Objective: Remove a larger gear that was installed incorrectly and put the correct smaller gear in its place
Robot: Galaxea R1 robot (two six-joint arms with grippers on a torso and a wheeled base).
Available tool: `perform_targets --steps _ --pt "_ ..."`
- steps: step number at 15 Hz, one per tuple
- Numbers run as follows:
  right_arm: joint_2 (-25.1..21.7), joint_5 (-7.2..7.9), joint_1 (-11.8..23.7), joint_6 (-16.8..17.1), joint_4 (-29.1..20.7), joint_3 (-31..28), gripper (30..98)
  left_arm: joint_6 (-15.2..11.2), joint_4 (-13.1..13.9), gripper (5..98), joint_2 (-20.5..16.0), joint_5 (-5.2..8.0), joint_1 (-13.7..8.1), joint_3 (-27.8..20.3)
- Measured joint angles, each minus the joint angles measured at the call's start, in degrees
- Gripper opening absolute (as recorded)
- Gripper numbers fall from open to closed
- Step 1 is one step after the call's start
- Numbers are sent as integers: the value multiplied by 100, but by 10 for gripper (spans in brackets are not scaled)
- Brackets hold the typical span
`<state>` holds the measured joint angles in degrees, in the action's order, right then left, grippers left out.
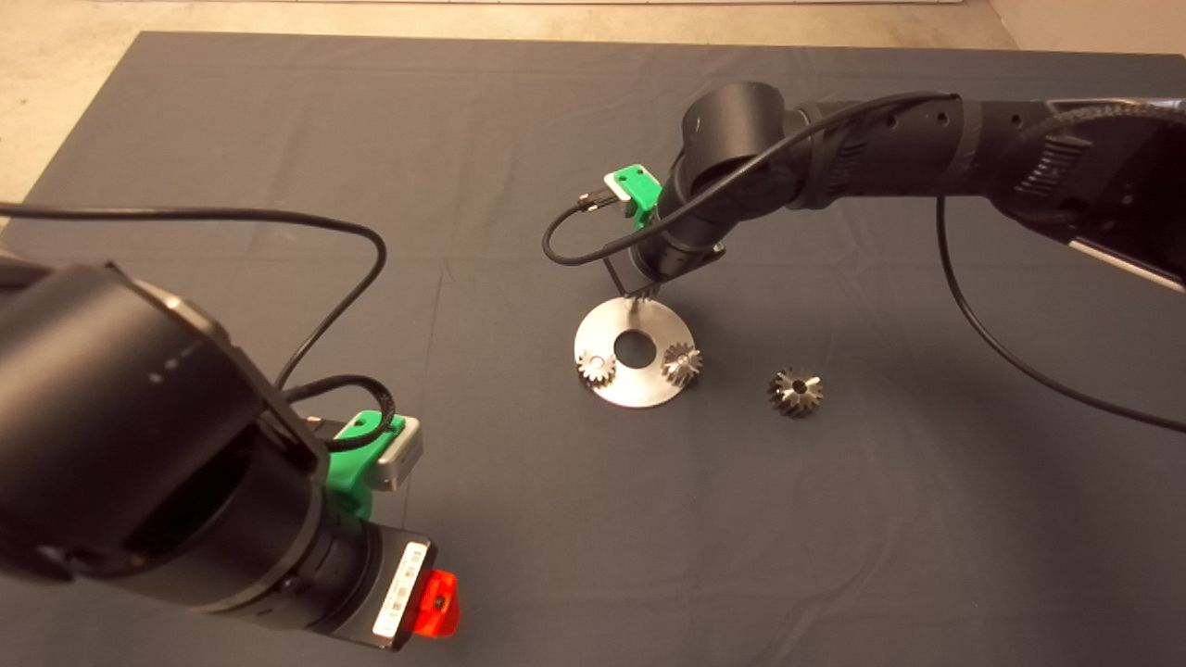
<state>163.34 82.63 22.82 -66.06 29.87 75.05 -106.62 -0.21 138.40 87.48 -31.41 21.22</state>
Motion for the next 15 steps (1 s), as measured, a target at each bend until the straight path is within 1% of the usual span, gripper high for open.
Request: perform_targets --steps 15 --pt "16 -7 0 0 0 67 403 0 0 982 0 -2 -1 0"
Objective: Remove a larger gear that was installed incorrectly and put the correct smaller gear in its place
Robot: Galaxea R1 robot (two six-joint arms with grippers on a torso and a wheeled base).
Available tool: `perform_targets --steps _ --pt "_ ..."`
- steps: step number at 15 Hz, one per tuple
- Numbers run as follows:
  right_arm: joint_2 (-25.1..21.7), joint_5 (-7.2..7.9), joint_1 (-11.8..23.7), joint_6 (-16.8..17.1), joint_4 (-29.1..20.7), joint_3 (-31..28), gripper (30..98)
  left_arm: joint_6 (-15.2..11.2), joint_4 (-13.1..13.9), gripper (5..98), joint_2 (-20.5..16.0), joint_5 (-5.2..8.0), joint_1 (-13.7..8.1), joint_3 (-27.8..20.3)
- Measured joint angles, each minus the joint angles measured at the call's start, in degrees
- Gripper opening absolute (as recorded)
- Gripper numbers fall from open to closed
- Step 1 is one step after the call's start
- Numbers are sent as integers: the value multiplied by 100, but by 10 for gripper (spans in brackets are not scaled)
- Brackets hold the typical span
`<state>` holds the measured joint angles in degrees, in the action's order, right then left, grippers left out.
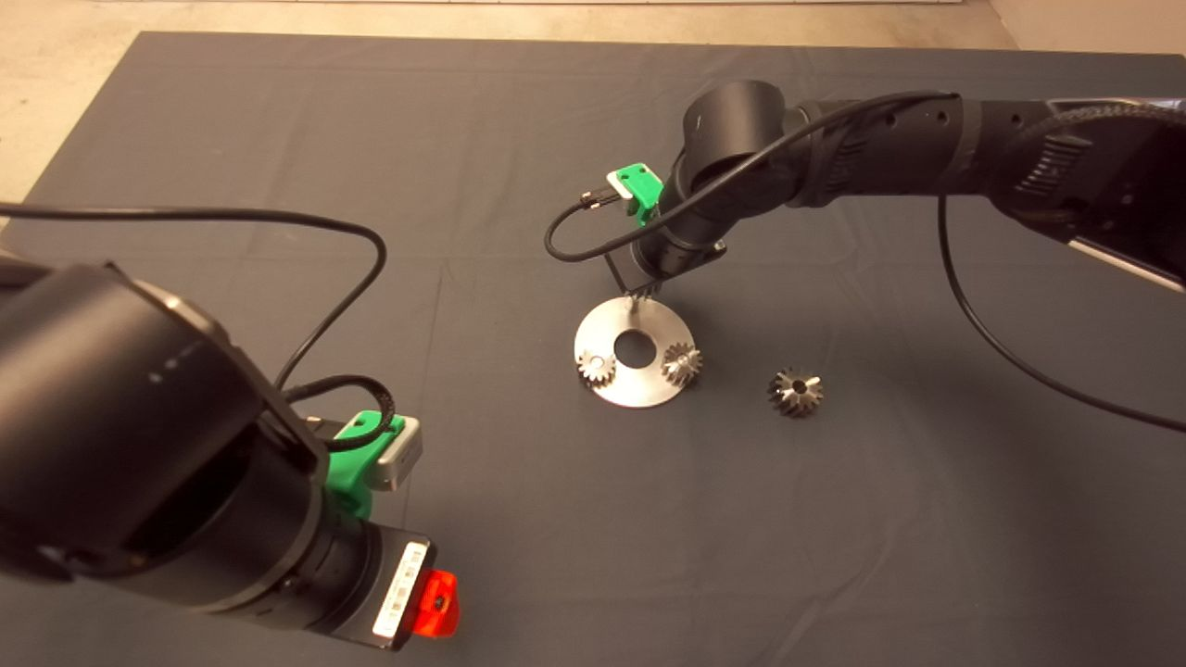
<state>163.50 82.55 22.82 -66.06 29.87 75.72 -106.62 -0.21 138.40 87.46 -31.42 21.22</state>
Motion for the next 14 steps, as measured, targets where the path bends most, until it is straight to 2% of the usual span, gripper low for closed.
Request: perform_targets --steps 14 --pt "0 0 -20 22 1 33 403 0 0 982 0 0 0 0"
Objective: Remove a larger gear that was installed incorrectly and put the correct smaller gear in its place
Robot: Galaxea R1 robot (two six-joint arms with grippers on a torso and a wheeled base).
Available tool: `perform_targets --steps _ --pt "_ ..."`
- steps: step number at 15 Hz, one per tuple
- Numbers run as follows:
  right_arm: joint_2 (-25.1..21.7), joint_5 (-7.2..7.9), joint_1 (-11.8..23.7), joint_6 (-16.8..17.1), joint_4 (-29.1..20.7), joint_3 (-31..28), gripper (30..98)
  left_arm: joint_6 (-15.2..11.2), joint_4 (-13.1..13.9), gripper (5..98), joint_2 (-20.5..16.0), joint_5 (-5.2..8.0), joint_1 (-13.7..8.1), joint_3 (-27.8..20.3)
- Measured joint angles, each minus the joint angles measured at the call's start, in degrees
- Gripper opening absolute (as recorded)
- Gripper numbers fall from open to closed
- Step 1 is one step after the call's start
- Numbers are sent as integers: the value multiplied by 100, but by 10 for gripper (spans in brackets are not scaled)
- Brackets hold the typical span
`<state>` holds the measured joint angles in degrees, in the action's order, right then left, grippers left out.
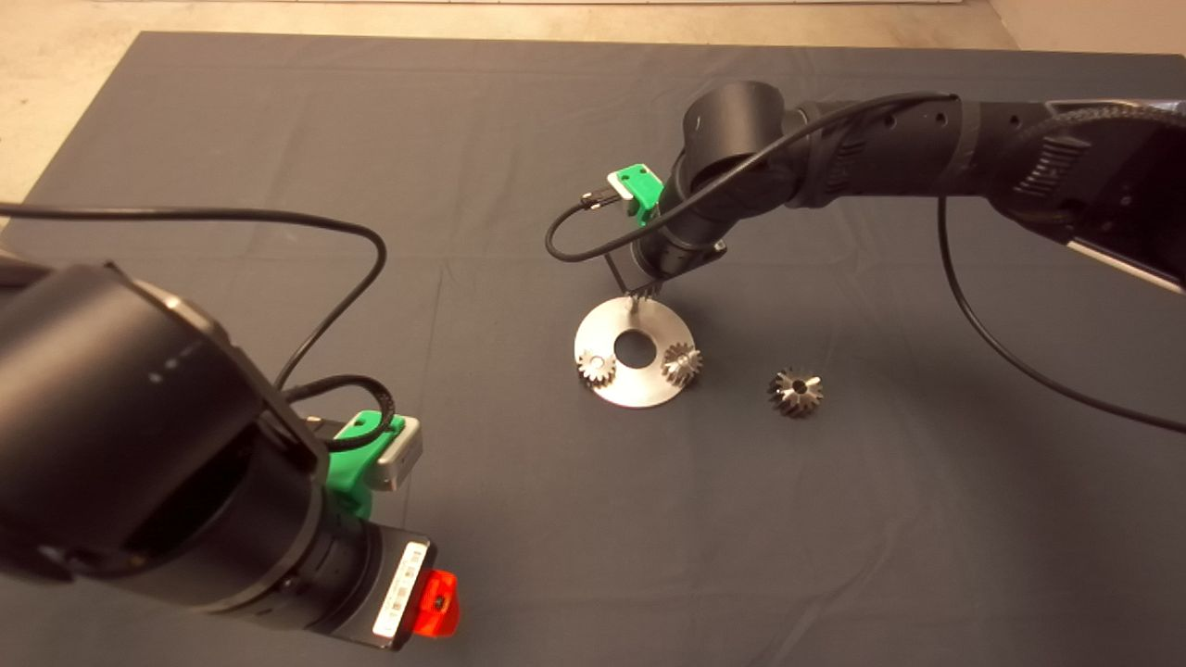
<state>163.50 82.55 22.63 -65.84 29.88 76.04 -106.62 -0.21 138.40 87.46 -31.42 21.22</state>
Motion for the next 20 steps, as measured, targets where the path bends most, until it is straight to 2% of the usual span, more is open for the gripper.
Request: perform_targets --steps 5,20 --pt "1 -4 -121 2 2 0 403 0 0 982 0 0 0 0" --pt "32 -4 -182 0 40 5 403 -1 0 982 0 0 0 0"
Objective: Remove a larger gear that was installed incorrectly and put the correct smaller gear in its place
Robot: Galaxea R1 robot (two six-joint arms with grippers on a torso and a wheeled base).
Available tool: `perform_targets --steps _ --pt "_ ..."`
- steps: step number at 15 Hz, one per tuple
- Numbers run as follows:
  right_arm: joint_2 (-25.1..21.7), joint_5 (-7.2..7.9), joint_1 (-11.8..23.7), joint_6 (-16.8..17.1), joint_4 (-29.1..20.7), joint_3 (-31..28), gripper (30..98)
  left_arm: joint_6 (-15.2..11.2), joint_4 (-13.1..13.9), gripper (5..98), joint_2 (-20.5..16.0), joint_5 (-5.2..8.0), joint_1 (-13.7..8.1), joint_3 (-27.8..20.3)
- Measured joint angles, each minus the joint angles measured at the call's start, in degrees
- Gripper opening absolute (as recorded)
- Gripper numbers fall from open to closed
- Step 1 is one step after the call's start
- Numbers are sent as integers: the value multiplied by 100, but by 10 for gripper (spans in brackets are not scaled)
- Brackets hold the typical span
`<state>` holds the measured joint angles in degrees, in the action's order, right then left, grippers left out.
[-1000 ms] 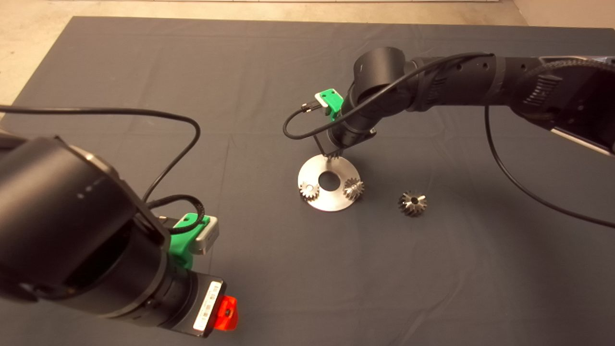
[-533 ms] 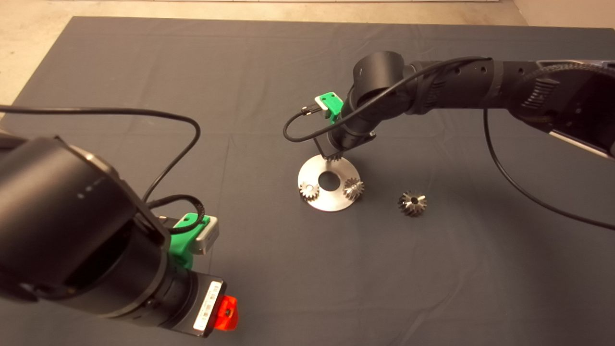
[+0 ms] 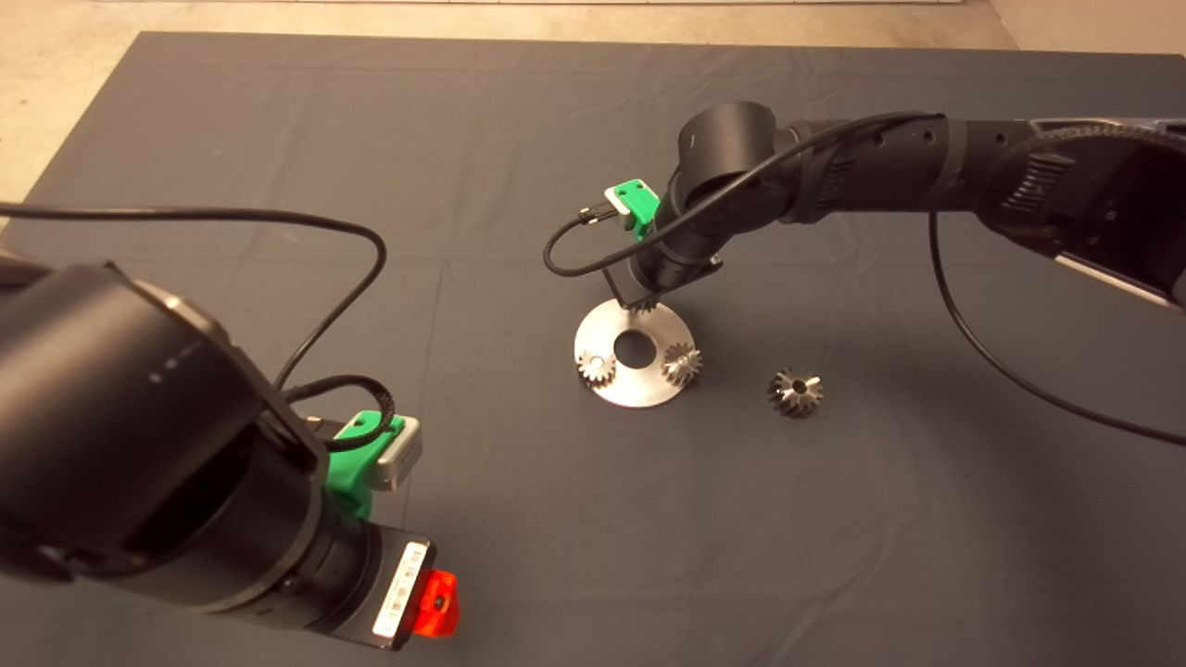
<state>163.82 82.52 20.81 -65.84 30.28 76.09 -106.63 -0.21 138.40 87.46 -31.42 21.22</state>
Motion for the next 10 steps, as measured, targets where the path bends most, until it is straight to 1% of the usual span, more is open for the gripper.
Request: perform_targets --steps 10 --pt "2 0 -61 0 135 26 403 1 0 982 0 0 2 0"
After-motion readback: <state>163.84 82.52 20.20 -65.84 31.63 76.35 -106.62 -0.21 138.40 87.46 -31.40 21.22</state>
